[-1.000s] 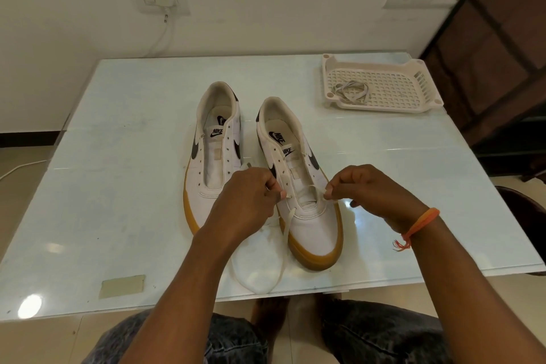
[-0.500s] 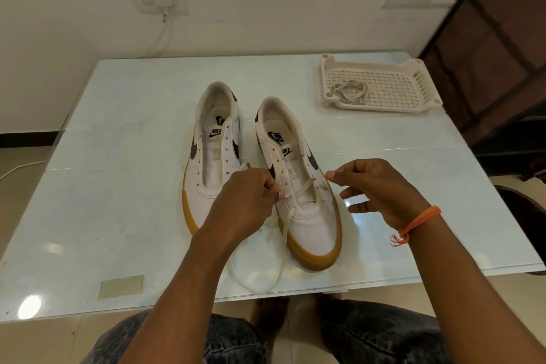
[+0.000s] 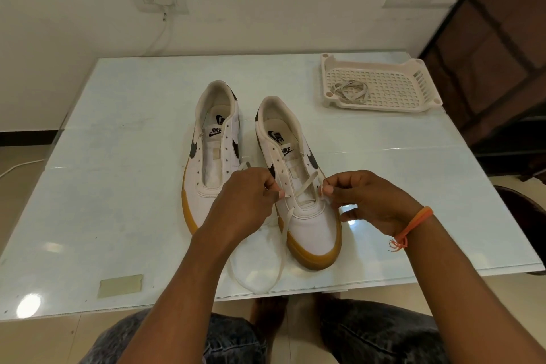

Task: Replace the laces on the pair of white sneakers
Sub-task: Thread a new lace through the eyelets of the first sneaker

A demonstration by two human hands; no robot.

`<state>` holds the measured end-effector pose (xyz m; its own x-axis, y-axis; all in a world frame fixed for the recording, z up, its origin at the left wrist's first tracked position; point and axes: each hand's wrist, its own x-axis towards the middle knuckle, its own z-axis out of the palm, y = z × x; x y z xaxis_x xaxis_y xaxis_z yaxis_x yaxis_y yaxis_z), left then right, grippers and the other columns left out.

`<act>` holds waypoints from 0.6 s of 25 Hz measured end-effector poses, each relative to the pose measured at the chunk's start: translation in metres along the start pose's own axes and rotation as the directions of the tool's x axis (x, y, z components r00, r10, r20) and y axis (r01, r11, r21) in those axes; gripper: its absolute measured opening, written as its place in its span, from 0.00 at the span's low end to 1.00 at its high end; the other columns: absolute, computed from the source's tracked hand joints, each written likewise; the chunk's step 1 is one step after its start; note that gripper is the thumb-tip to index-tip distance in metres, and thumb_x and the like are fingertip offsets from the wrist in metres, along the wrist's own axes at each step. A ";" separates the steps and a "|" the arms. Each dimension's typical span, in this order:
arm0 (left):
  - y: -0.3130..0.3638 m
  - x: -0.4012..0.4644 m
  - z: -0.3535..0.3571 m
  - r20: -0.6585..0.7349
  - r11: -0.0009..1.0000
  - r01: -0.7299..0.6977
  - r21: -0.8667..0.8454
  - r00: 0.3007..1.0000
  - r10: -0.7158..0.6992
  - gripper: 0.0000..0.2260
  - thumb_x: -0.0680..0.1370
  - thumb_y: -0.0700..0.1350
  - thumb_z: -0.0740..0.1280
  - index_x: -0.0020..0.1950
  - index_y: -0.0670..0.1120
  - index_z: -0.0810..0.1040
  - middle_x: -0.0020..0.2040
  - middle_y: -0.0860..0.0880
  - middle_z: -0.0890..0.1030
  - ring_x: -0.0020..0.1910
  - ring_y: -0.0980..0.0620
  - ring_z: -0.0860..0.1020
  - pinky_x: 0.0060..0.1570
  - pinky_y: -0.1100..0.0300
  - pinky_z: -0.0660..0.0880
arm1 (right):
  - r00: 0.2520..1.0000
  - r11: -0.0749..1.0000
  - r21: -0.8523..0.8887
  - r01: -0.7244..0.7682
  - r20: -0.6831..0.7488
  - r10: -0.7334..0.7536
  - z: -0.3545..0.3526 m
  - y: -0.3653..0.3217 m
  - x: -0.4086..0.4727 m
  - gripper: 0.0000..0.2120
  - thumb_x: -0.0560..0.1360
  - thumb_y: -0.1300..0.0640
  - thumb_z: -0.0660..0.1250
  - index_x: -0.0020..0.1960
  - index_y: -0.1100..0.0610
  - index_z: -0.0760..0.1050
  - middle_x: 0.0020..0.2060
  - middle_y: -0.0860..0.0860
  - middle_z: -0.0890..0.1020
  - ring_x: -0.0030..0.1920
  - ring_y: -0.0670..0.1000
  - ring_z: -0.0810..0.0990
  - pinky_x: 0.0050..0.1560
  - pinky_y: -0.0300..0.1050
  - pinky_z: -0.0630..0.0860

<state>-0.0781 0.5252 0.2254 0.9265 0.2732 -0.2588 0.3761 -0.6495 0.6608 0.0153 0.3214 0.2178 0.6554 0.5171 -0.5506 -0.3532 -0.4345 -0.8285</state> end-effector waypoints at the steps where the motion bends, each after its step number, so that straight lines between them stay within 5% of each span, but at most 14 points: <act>1: 0.000 0.000 0.000 0.001 1.000 0.002 0.000 1.000 -0.002 0.07 0.78 0.49 0.69 0.45 0.46 0.80 0.33 0.51 0.81 0.35 0.54 0.81 0.41 0.63 0.76 | 0.998 0.999 0.034 -0.026 0.051 0.024 -0.001 0.002 0.001 0.07 0.78 0.58 0.65 0.49 0.58 0.81 0.37 0.50 0.80 0.40 0.49 0.76 0.37 0.41 0.76; 8: -0.001 0.000 0.000 0.015 1.000 -0.009 -0.003 1.000 0.009 0.08 0.78 0.50 0.68 0.46 0.45 0.80 0.34 0.50 0.82 0.36 0.53 0.81 0.46 0.57 0.78 | 0.986 0.962 0.230 -0.151 -0.031 0.162 -0.004 -0.006 -0.002 0.13 0.80 0.50 0.62 0.48 0.58 0.81 0.46 0.55 0.79 0.44 0.53 0.78 0.40 0.49 0.78; 11: -0.001 0.001 0.000 0.016 1.000 -0.006 -0.004 1.000 0.006 0.09 0.78 0.50 0.69 0.46 0.45 0.80 0.34 0.50 0.81 0.36 0.53 0.81 0.46 0.58 0.77 | 0.977 0.992 0.110 -0.054 -0.199 0.075 0.003 -0.013 -0.007 0.23 0.71 0.40 0.69 0.50 0.60 0.79 0.45 0.54 0.81 0.42 0.53 0.81 0.39 0.49 0.80; 15: -0.001 0.001 0.001 0.021 1.000 -0.007 -0.005 1.000 0.007 0.09 0.78 0.49 0.69 0.46 0.44 0.80 0.34 0.49 0.81 0.37 0.52 0.81 0.45 0.59 0.77 | 0.910 0.988 0.078 0.132 -0.404 -0.089 0.011 -0.011 -0.016 0.20 0.65 0.52 0.78 0.51 0.62 0.77 0.40 0.56 0.83 0.38 0.53 0.83 0.34 0.48 0.81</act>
<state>-0.0775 0.5253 0.2242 0.9293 0.2536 -0.2685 0.3693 -0.6482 0.6659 0.0010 0.3264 0.2346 0.8980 0.2114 -0.3858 -0.3148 -0.3038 -0.8992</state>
